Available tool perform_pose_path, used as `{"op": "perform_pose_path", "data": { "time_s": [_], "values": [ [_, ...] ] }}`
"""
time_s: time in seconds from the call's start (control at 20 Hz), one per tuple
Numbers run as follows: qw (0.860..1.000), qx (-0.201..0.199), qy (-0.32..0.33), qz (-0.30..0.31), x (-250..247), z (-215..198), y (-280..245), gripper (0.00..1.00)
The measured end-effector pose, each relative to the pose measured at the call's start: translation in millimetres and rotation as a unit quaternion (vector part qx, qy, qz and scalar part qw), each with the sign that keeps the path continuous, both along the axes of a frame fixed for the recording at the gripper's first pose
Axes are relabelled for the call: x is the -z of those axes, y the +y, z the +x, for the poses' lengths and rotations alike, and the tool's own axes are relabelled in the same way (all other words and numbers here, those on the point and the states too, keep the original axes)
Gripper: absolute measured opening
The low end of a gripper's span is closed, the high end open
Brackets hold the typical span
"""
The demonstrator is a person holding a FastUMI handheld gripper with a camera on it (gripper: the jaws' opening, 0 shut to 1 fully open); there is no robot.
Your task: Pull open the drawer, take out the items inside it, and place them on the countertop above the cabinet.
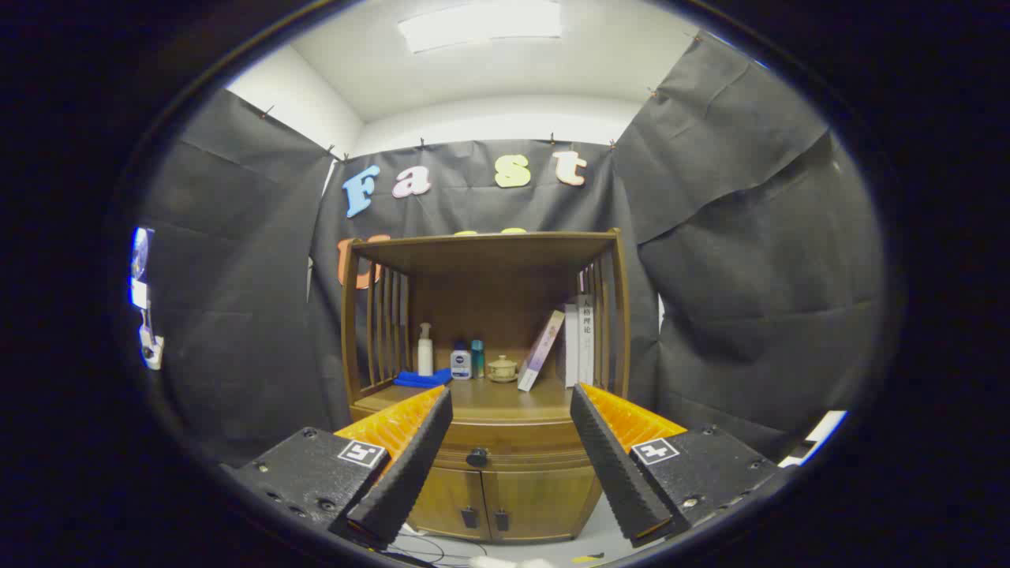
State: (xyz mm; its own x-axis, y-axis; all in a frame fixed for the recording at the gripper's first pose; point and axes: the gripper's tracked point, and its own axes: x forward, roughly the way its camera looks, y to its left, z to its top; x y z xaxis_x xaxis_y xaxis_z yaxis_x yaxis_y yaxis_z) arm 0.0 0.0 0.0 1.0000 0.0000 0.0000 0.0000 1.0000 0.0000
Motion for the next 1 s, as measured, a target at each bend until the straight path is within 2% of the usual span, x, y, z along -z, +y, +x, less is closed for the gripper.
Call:
{"op": "perform_pose_path", "data": {
  "time_s": [0.55,1.0],
  "values": [
    [1.000,-0.007,0.001,0.006,-7,-3,1,0.99],
    [1.000,-0.012,0.004,-0.001,7,6,6,0.99]
  ]
}}
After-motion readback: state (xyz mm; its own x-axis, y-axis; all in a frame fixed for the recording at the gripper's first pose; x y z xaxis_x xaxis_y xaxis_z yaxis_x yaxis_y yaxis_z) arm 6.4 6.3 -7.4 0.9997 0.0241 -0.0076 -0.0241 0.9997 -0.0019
